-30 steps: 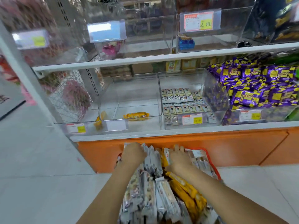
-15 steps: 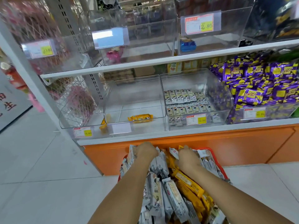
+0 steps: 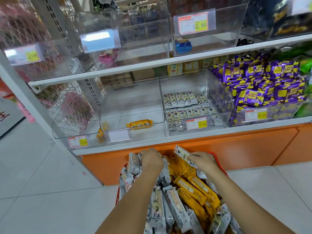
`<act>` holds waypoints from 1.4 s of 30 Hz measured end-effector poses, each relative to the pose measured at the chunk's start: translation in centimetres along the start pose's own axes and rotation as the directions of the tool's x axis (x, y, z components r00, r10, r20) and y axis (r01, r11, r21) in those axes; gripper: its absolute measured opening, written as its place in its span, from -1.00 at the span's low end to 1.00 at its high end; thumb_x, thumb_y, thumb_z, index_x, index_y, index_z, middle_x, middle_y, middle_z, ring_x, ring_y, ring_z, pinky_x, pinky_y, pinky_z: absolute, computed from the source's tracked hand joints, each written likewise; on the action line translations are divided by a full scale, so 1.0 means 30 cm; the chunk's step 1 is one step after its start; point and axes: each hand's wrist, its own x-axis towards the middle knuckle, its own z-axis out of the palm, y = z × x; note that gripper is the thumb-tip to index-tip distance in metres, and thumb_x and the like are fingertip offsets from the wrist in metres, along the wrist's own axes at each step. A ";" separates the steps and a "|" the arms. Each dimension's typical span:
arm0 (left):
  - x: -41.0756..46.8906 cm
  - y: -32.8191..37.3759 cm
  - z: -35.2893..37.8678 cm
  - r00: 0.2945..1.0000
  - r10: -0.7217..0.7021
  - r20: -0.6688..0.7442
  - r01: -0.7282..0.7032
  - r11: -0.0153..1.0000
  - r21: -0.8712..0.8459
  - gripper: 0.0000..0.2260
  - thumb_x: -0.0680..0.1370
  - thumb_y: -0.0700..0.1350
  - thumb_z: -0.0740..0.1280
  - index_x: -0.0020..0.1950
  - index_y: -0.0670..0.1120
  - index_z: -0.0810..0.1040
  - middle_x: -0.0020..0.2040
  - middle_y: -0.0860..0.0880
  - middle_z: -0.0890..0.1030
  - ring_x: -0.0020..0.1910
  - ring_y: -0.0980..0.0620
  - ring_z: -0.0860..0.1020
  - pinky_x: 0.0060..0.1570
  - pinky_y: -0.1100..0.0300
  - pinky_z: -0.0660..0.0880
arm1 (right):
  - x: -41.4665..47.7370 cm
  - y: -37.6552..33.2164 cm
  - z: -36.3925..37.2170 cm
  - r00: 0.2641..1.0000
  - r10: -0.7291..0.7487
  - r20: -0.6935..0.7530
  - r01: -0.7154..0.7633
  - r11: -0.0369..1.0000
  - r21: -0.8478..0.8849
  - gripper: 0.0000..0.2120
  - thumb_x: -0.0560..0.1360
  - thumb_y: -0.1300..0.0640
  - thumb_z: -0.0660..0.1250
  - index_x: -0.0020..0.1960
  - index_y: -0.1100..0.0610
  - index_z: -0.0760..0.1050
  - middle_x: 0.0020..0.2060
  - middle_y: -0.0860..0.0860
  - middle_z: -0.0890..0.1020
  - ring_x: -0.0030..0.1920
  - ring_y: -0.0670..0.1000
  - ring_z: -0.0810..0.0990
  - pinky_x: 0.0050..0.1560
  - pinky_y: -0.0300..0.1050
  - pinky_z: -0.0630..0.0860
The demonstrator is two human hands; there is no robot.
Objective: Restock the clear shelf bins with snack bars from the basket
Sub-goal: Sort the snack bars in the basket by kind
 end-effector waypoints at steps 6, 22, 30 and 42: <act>-0.045 0.013 -0.086 0.999 0.004 -0.053 -0.036 0.790 -0.611 -0.51 0.45 -0.27 0.40 0.37 -0.23 0.40 0.27 -0.17 0.50 0.08 -0.08 0.55 -0.11 0.26 0.48 | -0.044 0.022 -0.118 0.989 0.062 0.136 -0.090 0.974 0.210 -0.69 0.45 0.12 0.43 0.18 0.12 0.58 0.11 0.05 0.61 0.15 0.04 0.52 0.20 0.03 0.45; -0.184 0.151 -0.272 0.824 0.553 0.125 0.244 -0.147 -0.958 -0.68 0.42 -0.27 0.33 0.15 -0.35 0.49 0.04 -0.23 0.64 -0.04 -0.08 0.65 -0.11 0.12 0.62 | -0.259 -0.226 -0.226 0.924 -0.382 0.015 0.379 0.920 0.098 -0.65 0.42 -0.10 0.39 0.19 -0.13 0.48 0.09 -0.17 0.59 0.11 -0.15 0.57 -0.03 -0.29 0.46; -0.098 0.239 -0.432 0.907 0.418 -0.053 -0.099 0.091 -0.991 -0.78 0.50 -0.14 0.38 0.12 -0.16 0.56 0.07 -0.11 0.66 0.01 0.02 0.65 0.03 0.23 0.57 | -0.121 -0.397 -0.250 0.779 -0.577 -0.245 0.406 0.762 -0.505 -0.37 0.37 -0.02 0.47 0.37 0.09 0.35 0.10 0.03 0.48 0.13 0.06 0.47 0.03 -0.11 0.40; 0.176 0.181 -0.406 0.922 0.216 -0.323 -0.357 0.798 -0.486 -0.58 0.58 -0.10 0.29 0.43 -0.10 0.37 0.21 -0.14 0.59 0.09 -0.08 0.57 -0.07 0.23 0.43 | 0.533 -0.611 -0.315 0.887 -0.388 -0.250 -0.171 0.226 -0.959 -0.54 0.60 -0.07 0.11 0.43 0.10 0.33 0.40 0.26 0.26 0.35 0.28 0.29 0.27 0.07 0.34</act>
